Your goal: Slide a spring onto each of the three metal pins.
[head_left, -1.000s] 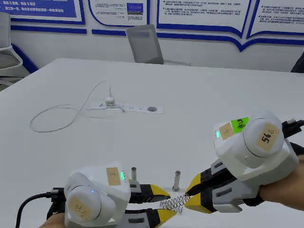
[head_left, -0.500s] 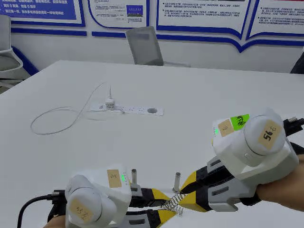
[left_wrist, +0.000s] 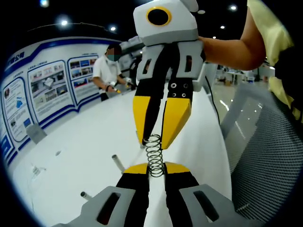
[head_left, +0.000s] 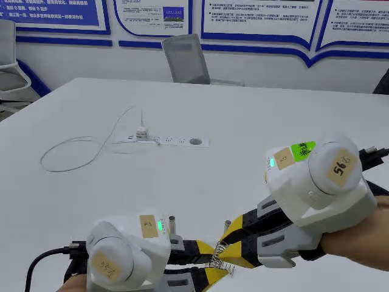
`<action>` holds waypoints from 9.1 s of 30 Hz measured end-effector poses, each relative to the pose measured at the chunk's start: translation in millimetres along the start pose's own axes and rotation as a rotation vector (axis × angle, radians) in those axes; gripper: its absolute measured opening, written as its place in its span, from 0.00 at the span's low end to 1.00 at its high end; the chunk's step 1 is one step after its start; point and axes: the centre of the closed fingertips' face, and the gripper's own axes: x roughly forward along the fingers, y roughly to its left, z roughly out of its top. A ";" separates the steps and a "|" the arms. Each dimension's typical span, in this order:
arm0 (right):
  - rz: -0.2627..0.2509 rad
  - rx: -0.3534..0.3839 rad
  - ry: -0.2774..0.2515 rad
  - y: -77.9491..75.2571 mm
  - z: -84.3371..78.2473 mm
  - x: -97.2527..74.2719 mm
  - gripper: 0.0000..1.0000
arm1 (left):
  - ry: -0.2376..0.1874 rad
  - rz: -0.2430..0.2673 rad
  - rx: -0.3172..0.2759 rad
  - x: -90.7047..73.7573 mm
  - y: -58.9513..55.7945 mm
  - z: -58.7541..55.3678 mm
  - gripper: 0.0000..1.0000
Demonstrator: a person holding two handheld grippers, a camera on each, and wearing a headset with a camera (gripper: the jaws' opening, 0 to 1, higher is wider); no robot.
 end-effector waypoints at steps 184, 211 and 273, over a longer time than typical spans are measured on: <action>-0.160 0.251 0.051 -42.7 -98.2 41.2 0.17 | -0.007 0.269 -0.235 -73.8 47.4 -53.4 0.53; -0.096 0.260 0.083 -40.9 -106.1 73.3 0.12 | 0.012 0.231 -0.230 -66.0 38.0 -54.8 0.50; 0.068 0.061 0.099 8.0 -33.8 34.9 0.11 | 0.108 0.006 0.031 -15.9 2.2 -43.7 0.12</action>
